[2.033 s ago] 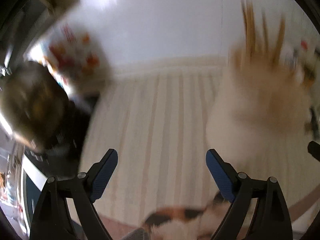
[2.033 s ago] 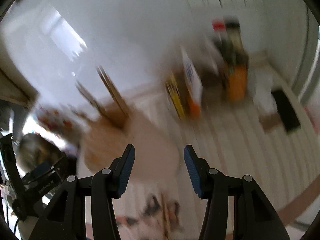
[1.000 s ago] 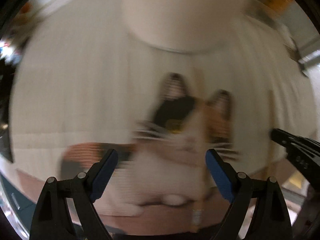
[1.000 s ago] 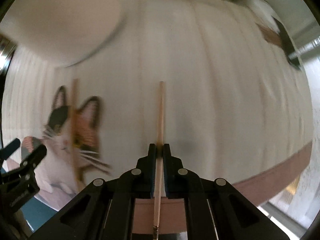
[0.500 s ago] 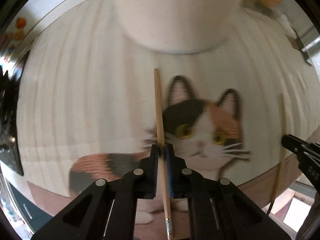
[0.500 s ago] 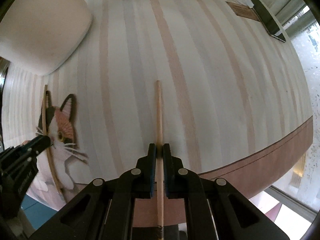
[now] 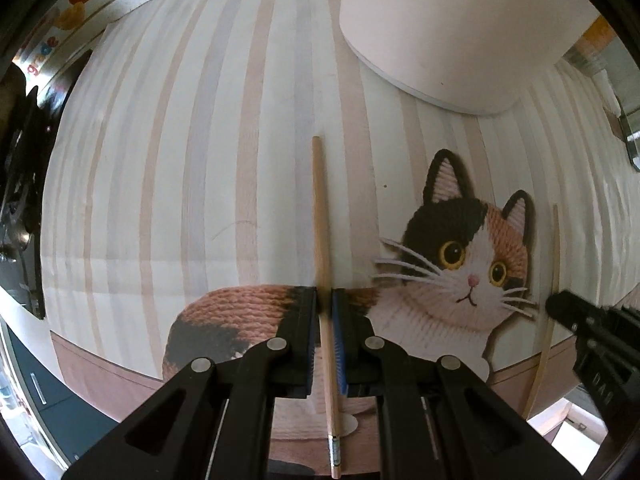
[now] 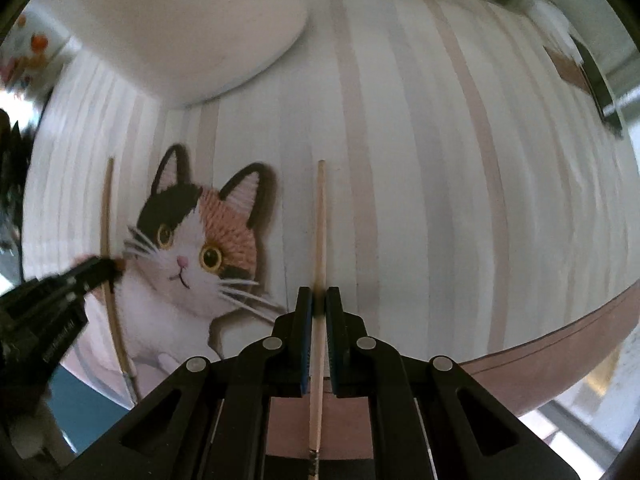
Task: Organize utensils
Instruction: 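Close the left tool on a chopstick on the mat while the right tool grasps another, then carry the left tool's chopstick into the holder while the right tool inserts its chopstick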
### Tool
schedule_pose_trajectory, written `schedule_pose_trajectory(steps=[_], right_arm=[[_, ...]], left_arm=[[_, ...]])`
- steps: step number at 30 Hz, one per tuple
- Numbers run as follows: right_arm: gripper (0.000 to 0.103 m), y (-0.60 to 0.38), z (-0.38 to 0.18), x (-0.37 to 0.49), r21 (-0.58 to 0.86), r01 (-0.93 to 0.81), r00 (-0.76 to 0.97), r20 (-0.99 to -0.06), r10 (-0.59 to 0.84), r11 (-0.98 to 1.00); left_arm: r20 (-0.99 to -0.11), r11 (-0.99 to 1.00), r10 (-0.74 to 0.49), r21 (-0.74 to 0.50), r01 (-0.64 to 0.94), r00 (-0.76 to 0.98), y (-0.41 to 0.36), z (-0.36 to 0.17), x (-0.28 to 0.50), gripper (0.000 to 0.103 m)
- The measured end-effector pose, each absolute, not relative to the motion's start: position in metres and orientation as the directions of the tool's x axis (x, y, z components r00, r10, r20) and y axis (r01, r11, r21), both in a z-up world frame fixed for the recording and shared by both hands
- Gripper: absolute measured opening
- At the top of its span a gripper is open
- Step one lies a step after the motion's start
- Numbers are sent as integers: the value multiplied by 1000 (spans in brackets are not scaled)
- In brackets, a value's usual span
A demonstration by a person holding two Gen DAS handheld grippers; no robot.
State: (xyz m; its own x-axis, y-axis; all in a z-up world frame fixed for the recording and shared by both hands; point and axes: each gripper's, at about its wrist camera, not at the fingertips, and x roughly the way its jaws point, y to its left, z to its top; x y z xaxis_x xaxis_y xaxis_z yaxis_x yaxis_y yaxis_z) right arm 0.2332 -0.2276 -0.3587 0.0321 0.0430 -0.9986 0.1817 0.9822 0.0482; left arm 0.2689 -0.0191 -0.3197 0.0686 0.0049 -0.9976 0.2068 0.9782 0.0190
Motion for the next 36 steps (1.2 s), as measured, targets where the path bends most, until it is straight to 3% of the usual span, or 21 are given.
schedule_pose_trajectory(steps=[6,9,11,15,18,24,32,36], right_arm=[[8,-206,-361,232,17,137,-26,-999,21,990],[18,-190,-367,234,22,139,-31,-999,26,990],[31,-187,-366,246,30,130,-30,-999,35,991],[37,-165,-370,246,-9,94,-17,-1000,-8,996],[34,-160,-370,240,-27,93,4,-1000,-27,995],[9,-157,-368,229,-37,104,30,-999,-40,994],[7,-182,-370,223,-19,129,54,-998,-26,991],[7,-206,-343,216,-16,133,99,-995,-29,991]], left_arm=[[-998,979,-6,7,203,63,-15,-321,281,7],[-998,978,-4,9,207,62,-3,-328,285,6],[-998,978,-2,11,209,63,-6,-332,283,6],[-998,979,-6,7,203,65,-15,-336,276,6],[-997,979,-7,8,202,71,-18,-334,274,6],[-996,979,7,25,202,89,-23,-334,271,5],[-983,980,45,78,186,175,-25,-316,269,4],[-970,979,56,100,180,236,-26,-295,267,4]])
